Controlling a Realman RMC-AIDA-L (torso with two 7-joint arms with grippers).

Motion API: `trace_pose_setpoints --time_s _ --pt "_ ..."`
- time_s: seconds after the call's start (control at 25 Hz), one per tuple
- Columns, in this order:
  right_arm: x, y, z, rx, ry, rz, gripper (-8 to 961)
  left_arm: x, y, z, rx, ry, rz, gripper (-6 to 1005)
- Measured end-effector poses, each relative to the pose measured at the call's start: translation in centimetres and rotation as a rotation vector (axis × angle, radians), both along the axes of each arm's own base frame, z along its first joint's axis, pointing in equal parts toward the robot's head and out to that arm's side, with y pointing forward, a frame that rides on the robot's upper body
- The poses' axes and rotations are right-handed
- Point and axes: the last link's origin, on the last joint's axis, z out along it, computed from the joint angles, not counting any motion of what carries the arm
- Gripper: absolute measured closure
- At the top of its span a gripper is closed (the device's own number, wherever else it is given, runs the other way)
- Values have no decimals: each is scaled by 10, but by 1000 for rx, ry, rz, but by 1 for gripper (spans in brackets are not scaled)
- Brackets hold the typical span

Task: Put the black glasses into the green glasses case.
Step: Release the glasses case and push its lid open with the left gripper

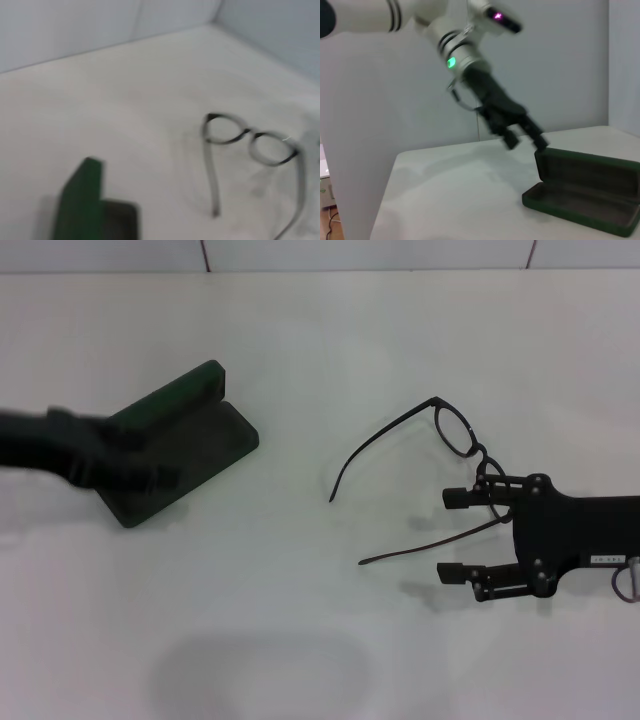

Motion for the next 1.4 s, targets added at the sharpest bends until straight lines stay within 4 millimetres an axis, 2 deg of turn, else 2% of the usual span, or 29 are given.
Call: trace_pose_setpoints --time_s 0.24,0.4,0.56,0.84,1.32,1.4 --pt "0 0 0 -2 -1 1 148 53 49 4 31 307 -16 141" --pt "-1 1 0 -2 -2 6 149 61 62 -3 28 423 -29 142" --pt "-5 3 -2 -7 -5 16 149 57 69 -17 8 521 -45 141" --pt "-6 4 -4 -9 -12 19 150 50 78 -37 3 588 -54 143" --pt "-5 3 -5 -11 -13 15 152 51 82 -39 18 608 -82 147" --pt "-4 3 -5 -10 -15 12 152 51 82 -39 23 610 -89 205"
